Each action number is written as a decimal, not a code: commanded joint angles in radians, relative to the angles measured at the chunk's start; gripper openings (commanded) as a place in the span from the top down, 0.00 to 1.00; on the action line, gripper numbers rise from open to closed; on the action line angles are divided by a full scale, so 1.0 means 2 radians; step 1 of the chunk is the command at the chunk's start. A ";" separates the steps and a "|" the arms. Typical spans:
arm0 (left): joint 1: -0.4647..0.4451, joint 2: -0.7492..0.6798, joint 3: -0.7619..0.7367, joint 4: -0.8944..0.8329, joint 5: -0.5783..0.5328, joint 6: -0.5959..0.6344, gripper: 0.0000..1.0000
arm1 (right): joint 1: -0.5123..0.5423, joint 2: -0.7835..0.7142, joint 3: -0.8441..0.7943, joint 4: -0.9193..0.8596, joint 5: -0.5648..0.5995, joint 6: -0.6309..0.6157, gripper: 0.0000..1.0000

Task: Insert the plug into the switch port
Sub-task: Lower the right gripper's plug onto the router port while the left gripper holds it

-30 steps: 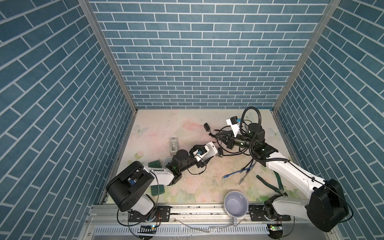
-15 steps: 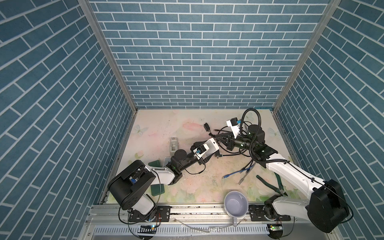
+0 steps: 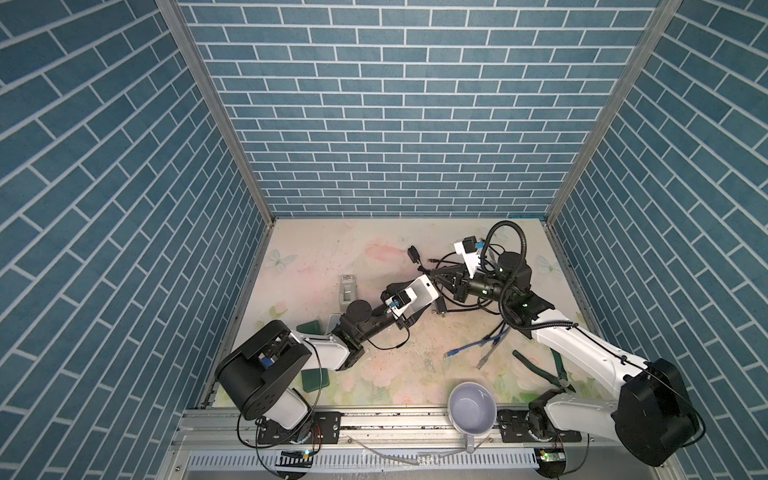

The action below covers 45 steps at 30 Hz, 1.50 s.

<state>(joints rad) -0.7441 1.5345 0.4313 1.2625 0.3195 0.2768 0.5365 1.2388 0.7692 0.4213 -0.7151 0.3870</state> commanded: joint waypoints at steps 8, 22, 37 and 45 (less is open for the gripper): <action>-0.002 -0.002 0.001 0.011 0.004 -0.003 0.49 | 0.005 -0.005 -0.013 0.059 -0.046 0.029 1.00; -0.002 -0.004 -0.006 -0.004 0.001 -0.006 0.51 | 0.005 -0.037 -0.017 0.048 -0.011 0.015 1.00; -0.002 0.006 0.011 0.016 0.006 -0.005 0.52 | 0.022 -0.014 -0.024 0.026 -0.011 0.001 1.00; -0.002 -0.003 0.001 0.018 0.006 -0.008 0.52 | 0.022 -0.007 -0.032 0.035 0.008 -0.005 1.00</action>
<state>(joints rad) -0.7441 1.5391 0.4297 1.2472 0.3191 0.2710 0.5793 1.2148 0.7212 0.4580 -0.7238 0.4034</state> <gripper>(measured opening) 0.736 0.079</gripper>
